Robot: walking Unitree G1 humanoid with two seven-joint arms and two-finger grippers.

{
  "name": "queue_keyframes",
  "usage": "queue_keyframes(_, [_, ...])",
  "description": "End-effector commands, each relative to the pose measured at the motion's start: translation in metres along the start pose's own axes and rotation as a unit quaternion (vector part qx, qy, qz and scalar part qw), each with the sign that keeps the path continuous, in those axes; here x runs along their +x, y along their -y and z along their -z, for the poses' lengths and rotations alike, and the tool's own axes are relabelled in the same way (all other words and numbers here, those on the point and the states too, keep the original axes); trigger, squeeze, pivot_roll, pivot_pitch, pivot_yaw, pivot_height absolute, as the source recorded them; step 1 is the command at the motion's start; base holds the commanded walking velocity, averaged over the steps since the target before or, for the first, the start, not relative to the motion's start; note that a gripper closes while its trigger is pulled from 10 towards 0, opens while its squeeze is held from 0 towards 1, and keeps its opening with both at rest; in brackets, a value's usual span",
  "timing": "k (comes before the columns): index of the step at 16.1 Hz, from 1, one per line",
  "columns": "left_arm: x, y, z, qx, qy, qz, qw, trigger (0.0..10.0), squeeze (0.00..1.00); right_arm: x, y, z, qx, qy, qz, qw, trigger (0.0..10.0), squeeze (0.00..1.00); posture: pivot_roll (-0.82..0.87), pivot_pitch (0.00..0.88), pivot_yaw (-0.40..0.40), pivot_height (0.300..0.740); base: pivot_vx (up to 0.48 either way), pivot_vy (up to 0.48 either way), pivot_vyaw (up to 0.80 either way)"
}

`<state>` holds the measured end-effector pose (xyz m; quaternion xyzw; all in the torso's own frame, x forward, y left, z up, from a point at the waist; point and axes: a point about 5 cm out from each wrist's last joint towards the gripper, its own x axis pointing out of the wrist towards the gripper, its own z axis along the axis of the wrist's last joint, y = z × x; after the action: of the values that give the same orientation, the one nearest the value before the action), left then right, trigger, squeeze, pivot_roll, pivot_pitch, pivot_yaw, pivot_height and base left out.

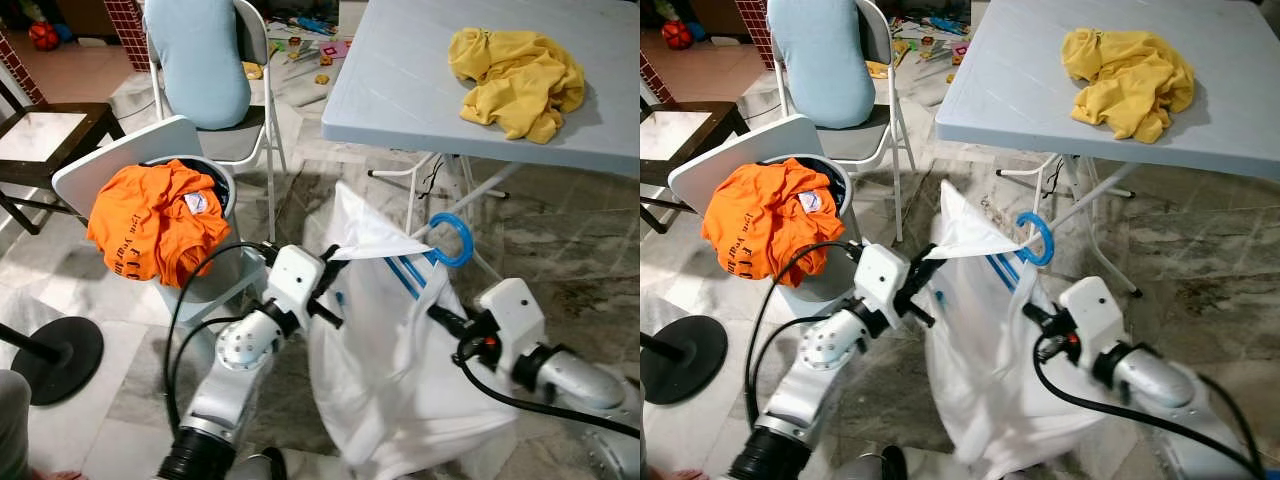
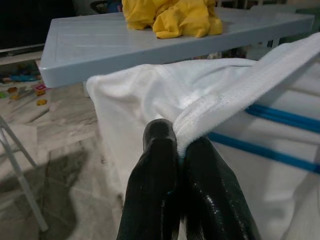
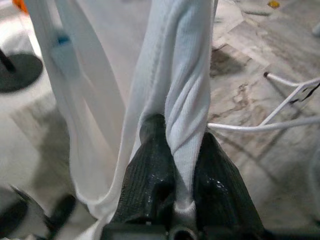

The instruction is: Hang hanger

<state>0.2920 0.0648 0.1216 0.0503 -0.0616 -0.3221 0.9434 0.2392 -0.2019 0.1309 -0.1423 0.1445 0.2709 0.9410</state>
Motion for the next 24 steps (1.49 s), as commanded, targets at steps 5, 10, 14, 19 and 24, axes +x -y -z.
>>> queue_keyframes(5, [-0.009,-0.022,0.001,0.025,-0.027,-0.033,0.999,0.0,0.00,-0.020,0.046,-0.004,-0.172,-0.044,-0.030,0.984,10.0,0.00,-0.10,0.155,0.031,0.740,0.000,0.000,0.00])
queue_keyframes(10, [-0.006,-0.019,0.004,0.030,-0.045,-0.020,0.998,0.0,0.00,-0.047,0.085,-0.004,-0.347,-0.133,-0.082,0.925,10.0,0.00,-0.11,0.150,0.032,0.740,0.000,0.000,0.00])
queue_keyframes(14, [-0.007,-0.014,0.009,0.030,-0.069,0.000,0.997,0.0,0.00,-0.054,0.102,-0.004,-0.441,-0.169,-0.097,0.876,10.0,0.00,-0.11,0.145,0.033,0.740,0.000,0.000,0.00])
queue_keyframes(19, [-0.011,-0.011,0.023,0.042,-0.115,0.030,0.992,0.0,0.00,-0.081,0.113,-0.001,-0.480,-0.230,-0.182,0.827,10.0,0.00,-0.11,0.143,0.037,0.740,0.000,0.000,0.00])
queue_keyframes(24, [-0.017,-0.004,0.033,0.050,-0.143,0.064,0.986,4.1,0.00,-0.093,0.093,-0.022,-0.366,-0.181,-0.280,0.869,10.0,0.00,-0.11,0.148,0.042,0.740,0.000,0.000,0.00])
